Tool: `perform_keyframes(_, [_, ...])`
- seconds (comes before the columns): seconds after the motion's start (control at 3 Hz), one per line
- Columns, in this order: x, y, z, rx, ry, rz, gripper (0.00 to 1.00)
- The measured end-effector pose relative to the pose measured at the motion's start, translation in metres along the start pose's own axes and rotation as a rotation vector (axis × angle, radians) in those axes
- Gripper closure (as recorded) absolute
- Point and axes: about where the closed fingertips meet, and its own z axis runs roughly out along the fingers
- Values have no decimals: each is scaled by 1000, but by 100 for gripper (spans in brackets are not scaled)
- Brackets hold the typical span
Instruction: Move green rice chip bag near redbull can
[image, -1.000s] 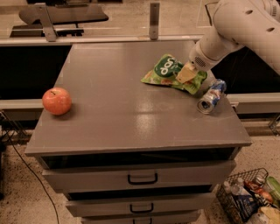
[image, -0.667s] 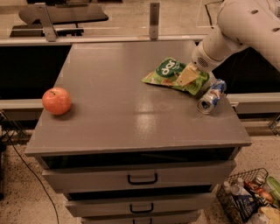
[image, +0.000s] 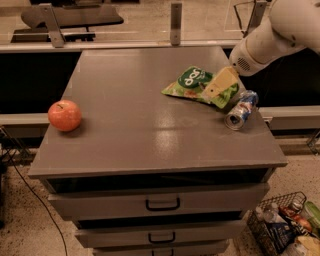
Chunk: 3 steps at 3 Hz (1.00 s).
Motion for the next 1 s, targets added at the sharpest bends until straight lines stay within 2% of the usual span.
perform_keyframes(0.33, [-1,-23,-29,7,-151,8,0])
perform_keyframes(0.67, [23,-53,-94,60,-314,-15,0])
perform_keyframes(1.0, [68,-74,-156,146,-401,-59,0])
